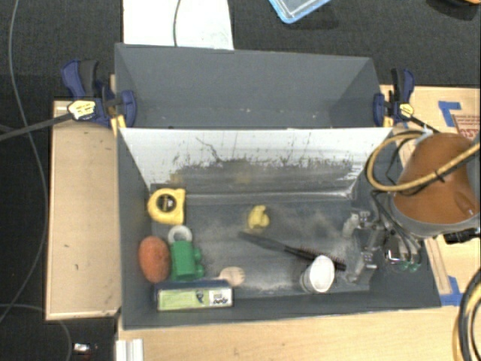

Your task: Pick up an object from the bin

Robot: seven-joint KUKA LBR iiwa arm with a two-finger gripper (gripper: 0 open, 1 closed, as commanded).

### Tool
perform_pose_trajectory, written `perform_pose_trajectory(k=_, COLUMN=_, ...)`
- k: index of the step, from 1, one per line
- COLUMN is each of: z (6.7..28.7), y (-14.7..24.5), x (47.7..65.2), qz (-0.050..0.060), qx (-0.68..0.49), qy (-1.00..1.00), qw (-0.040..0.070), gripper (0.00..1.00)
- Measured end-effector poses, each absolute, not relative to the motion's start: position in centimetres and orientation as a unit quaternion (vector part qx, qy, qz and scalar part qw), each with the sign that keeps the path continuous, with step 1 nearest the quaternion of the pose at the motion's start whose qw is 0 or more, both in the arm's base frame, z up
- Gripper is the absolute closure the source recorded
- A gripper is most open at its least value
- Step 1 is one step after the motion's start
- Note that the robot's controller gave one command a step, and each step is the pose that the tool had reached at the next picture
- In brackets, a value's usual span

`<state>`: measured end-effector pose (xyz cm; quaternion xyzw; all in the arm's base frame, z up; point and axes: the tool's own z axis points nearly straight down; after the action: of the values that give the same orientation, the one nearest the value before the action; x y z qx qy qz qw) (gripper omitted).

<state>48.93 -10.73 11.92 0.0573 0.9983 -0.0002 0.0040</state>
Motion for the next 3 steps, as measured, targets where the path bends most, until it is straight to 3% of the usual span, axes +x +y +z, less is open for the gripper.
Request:
perform_pose_trajectory(k=1, z=8.0, y=-9.9, x=48.4, qz=-0.001, qx=0.047, qy=0.999, qw=0.008, gripper=1.0)
perform_pose_trajectory(k=2, z=8.0, y=-9.9, x=48.4, qz=-0.001, qx=0.046, qy=0.999, qw=0.008, gripper=1.0)
perform_pose_trajectory(k=3, z=9.9, y=-8.2, x=49.6, qz=-0.002, qx=-0.06, qy=0.998, qw=0.009, gripper=1.0)
